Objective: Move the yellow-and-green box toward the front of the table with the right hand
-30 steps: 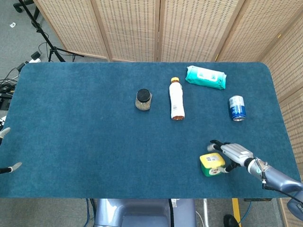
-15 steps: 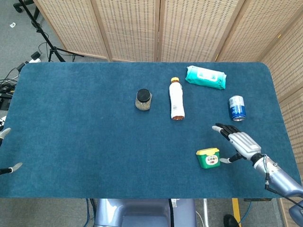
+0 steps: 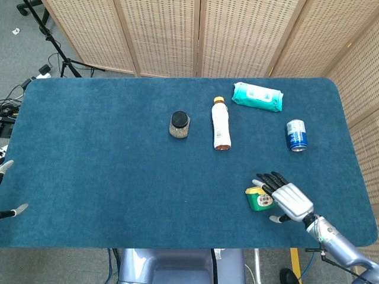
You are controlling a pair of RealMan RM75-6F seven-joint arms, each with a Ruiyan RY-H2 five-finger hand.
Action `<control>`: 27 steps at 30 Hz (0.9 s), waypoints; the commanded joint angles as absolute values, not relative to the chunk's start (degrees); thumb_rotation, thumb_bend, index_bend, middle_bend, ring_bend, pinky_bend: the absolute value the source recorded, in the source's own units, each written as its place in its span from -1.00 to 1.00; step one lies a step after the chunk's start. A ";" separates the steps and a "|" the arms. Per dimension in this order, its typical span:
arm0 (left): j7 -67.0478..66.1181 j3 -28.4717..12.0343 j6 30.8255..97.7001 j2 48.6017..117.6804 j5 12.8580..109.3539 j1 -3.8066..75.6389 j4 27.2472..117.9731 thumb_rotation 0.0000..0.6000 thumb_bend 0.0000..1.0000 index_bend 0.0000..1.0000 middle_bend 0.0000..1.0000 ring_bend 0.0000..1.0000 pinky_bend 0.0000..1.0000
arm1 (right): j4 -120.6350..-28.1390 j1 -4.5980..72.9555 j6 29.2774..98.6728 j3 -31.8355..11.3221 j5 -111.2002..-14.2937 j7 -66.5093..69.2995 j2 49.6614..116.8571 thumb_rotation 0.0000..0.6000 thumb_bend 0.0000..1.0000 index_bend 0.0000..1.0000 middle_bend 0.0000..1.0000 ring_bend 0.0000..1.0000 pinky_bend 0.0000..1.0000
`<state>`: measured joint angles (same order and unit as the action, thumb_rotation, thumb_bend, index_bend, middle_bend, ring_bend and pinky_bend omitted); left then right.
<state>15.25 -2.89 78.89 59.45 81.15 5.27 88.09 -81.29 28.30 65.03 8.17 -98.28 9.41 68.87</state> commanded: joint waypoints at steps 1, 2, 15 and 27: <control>15.40 -2.92 78.79 59.43 81.06 5.28 87.98 1.00 -1.00 -1.00 -1.00 -1.00 -1.00 | -79.96 27.81 65.27 7.72 -98.53 7.71 70.77 1.00 -1.00 -0.97 -1.00 -1.00 -0.99; 15.46 -2.92 78.71 59.42 81.05 5.31 87.93 1.00 -1.00 -1.00 -1.00 -1.00 -1.00 | -79.71 27.84 65.07 7.60 -98.43 7.32 71.17 1.00 -1.00 -0.97 -1.00 -1.00 -0.99; 15.97 -3.03 78.46 59.37 80.91 5.42 87.63 1.00 -1.00 -1.00 -1.00 -1.00 -1.00 | -72.26 27.55 67.01 4.95 -97.62 6.28 77.79 1.00 -0.89 -0.58 -0.50 -0.64 -0.62; 15.69 -3.03 78.52 59.42 80.87 5.40 87.80 1.00 -1.00 -1.00 -1.00 -1.00 -1.00 | -69.02 27.35 69.77 5.22 -99.13 10.84 79.39 1.00 0.10 -0.18 -0.14 -0.31 -0.47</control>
